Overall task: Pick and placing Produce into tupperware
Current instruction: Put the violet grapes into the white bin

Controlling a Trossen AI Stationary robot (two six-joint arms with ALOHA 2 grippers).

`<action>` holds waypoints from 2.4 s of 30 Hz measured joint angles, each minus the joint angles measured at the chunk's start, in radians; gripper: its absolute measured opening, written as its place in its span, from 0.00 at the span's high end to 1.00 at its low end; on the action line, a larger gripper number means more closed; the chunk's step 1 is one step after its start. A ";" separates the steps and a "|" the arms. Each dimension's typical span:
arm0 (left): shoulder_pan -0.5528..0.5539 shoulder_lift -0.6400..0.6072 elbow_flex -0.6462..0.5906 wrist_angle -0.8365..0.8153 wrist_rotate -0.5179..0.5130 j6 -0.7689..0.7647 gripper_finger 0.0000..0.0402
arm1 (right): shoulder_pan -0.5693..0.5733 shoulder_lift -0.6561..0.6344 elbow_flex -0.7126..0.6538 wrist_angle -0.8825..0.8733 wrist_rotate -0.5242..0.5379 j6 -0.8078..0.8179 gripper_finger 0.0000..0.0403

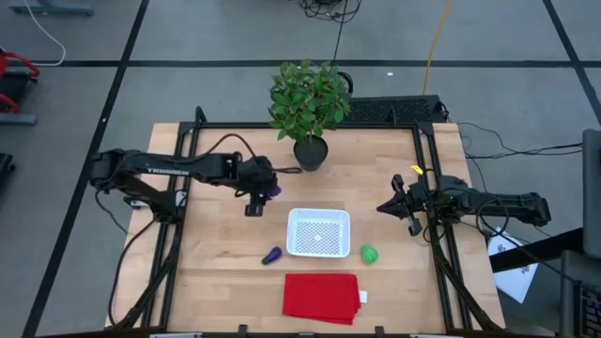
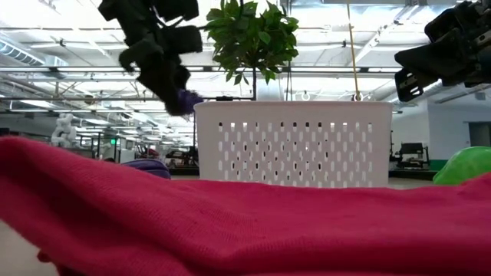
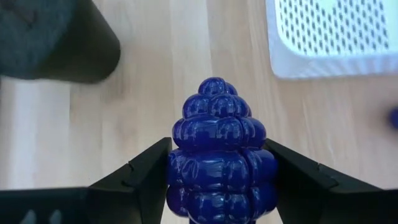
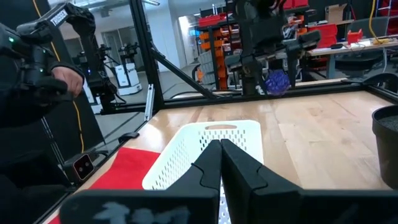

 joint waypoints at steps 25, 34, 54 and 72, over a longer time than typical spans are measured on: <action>-0.038 -0.094 0.077 0.003 -0.017 0.019 0.42 | 0.000 0.015 0.000 -0.003 0.000 -0.001 1.00; -0.038 -0.093 0.076 0.043 -0.017 -0.004 0.42 | 0.000 0.015 0.000 -0.003 0.000 -0.001 1.00; -0.115 0.008 0.086 0.313 0.065 -0.147 0.42 | 0.000 0.016 0.000 -0.003 0.000 -0.028 1.00; -0.184 0.269 0.406 0.229 0.042 -0.061 0.42 | 0.000 0.016 0.000 -0.004 0.000 -0.027 1.00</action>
